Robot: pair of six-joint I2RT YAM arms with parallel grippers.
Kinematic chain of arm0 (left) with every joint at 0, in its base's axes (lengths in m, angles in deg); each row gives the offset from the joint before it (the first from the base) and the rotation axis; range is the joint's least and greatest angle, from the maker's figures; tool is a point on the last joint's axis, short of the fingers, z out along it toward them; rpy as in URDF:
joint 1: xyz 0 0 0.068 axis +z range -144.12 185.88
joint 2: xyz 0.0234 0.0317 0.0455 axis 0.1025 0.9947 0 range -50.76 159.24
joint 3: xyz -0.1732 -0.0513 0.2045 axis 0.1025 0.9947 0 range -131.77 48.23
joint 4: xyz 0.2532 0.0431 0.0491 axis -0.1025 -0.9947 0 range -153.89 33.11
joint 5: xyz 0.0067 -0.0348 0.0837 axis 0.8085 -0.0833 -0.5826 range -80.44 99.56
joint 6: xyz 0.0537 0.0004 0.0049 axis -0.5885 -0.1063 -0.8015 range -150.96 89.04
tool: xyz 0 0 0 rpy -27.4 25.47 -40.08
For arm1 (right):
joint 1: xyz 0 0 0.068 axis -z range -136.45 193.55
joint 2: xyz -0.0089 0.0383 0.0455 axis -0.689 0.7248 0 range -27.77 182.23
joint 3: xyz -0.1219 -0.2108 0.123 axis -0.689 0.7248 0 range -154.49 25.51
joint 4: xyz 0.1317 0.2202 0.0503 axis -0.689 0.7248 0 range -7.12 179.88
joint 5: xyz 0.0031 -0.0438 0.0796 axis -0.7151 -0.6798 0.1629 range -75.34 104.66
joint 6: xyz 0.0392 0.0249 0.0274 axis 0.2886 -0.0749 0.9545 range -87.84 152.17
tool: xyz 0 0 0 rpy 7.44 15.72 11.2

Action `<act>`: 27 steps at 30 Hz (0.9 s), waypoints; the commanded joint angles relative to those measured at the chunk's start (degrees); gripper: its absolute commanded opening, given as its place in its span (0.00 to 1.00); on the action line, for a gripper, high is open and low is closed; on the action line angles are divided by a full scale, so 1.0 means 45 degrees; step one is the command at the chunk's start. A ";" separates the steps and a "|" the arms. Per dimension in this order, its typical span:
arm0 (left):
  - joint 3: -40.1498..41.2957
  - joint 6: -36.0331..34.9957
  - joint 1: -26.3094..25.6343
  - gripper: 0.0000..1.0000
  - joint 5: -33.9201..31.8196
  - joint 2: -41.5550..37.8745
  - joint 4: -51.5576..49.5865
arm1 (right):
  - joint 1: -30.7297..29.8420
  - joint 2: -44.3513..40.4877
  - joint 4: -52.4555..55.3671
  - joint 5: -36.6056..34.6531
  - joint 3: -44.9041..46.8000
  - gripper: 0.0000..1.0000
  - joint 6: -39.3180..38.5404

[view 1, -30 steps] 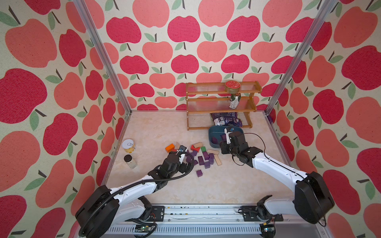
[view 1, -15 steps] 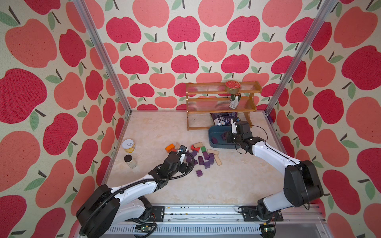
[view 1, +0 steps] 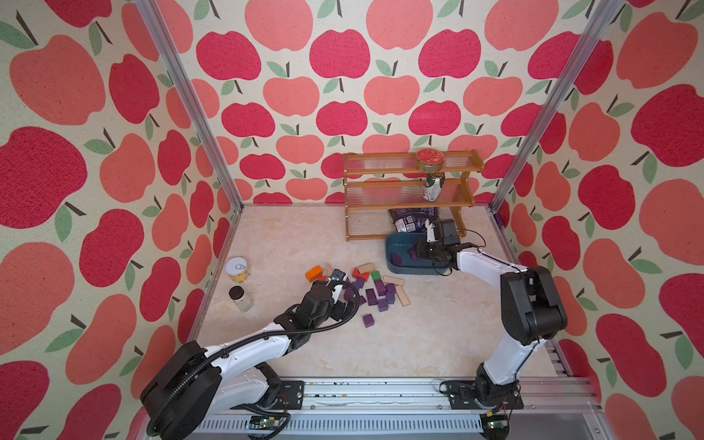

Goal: Pick purple bricks into the storage bin
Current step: Place the building block in the storage box.

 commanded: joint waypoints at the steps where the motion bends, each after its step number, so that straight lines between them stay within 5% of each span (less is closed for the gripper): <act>1: -0.0221 -0.0103 0.0040 0.99 0.0185 -0.0141 -0.0184 | 0.0028 0.0429 0.0097 0.0218 -0.0704 0.30 0.0025; 12: -0.0222 -0.0093 0.0037 0.99 0.0272 -0.0138 -0.0164 | 0.0028 0.0924 0.0131 0.0445 -0.1273 0.32 0.0298; 19: -0.0200 0.0044 0.0040 0.99 0.0194 -0.0103 -0.0059 | 0.0028 0.0649 -0.0285 0.0398 -0.1027 0.78 0.0184; 27: 0.0341 0.0185 0.0077 1.00 -0.0092 -0.0880 0.0519 | -0.0031 0.0116 -0.0803 0.0440 -0.0353 0.91 -0.0025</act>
